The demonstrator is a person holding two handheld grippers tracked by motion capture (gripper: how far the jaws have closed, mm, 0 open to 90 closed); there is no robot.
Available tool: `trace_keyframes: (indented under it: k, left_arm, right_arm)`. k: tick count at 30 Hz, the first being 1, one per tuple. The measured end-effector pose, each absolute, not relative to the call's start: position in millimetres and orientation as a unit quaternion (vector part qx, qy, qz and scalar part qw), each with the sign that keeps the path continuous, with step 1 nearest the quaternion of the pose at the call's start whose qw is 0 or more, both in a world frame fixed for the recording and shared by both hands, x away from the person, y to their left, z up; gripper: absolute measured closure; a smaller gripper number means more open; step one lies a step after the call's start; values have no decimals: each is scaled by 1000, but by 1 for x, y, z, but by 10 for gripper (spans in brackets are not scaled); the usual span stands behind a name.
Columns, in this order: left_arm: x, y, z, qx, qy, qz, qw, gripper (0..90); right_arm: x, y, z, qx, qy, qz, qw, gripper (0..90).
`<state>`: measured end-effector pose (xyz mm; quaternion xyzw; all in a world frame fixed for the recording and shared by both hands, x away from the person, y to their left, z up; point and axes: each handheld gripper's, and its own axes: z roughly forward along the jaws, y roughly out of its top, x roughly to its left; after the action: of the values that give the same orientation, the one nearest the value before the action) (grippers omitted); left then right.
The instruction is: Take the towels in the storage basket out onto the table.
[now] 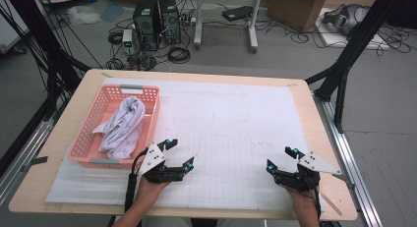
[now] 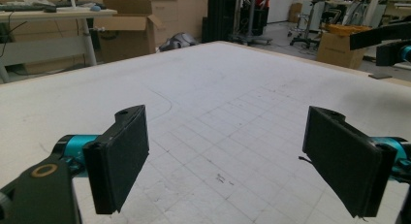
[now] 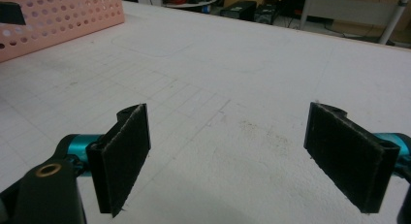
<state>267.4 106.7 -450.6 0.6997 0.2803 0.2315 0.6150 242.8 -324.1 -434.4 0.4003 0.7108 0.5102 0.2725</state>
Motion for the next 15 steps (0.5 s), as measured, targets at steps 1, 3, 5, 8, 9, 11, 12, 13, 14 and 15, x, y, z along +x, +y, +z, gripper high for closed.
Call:
trace_keyframes:
  k: [1, 3, 5, 8, 9, 11, 12, 13, 14, 15]
  left_arm:
    - [267, 107, -451, 699, 281, 232, 615, 170]
    - [267, 107, -451, 698, 281, 232, 617, 171]
    - [267, 107, -451, 696, 282, 232, 618, 171]
    - [267, 106, -451, 699, 283, 238, 612, 169]
    - [267, 105, -451, 699, 282, 241, 611, 166]
    - [266, 106, -450, 699, 282, 243, 611, 165]
    - [265, 106, -451, 695, 282, 245, 614, 167]
    - [265, 107, -451, 693, 284, 248, 615, 167]
    - [264, 107, -451, 692, 284, 249, 616, 172]
    - [264, 107, -451, 691, 284, 249, 616, 171]
  right_arm:
    - [243, -325, -435, 399, 712, 509, 274, 154]
    - [244, -325, -435, 401, 711, 509, 274, 154]
    - [245, -325, -436, 404, 711, 509, 269, 154]
    - [248, -325, -439, 406, 715, 510, 255, 154]
    - [250, -325, -440, 402, 718, 508, 254, 154]
    - [250, -324, -440, 402, 721, 505, 252, 154]
    - [248, -325, -439, 402, 721, 503, 254, 154]
    - [248, -325, -439, 402, 721, 503, 254, 154]
    - [248, -325, -439, 401, 719, 506, 258, 154]
    - [245, -325, -437, 404, 716, 508, 258, 154]
